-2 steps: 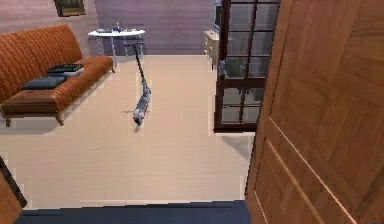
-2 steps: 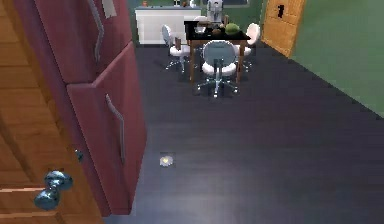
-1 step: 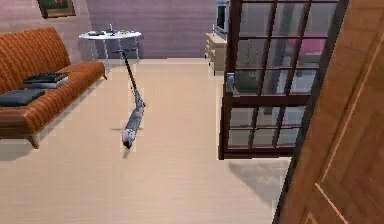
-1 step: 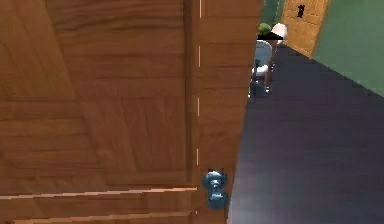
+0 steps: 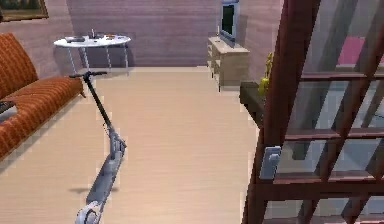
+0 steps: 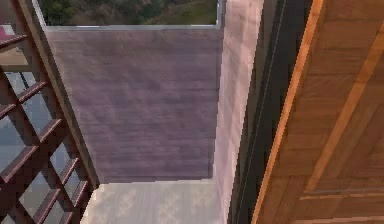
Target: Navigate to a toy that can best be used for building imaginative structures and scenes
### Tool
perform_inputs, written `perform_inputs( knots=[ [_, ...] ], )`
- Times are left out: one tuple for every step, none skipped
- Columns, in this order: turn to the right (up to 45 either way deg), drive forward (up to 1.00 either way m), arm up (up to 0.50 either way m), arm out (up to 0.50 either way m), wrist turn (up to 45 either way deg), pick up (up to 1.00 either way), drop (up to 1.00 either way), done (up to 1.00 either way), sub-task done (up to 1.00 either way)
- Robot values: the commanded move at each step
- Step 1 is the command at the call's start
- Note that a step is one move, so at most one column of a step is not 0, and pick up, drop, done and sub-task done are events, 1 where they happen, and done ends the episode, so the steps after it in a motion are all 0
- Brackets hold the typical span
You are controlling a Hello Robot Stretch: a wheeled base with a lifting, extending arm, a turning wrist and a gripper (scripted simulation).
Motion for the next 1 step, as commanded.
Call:
perform_inputs(
  knots=[
    [-3.0, 0.00, 0.00, 0.00, 0.0, 0.00, 0.00, 0.00, 0.00]
  ],
)
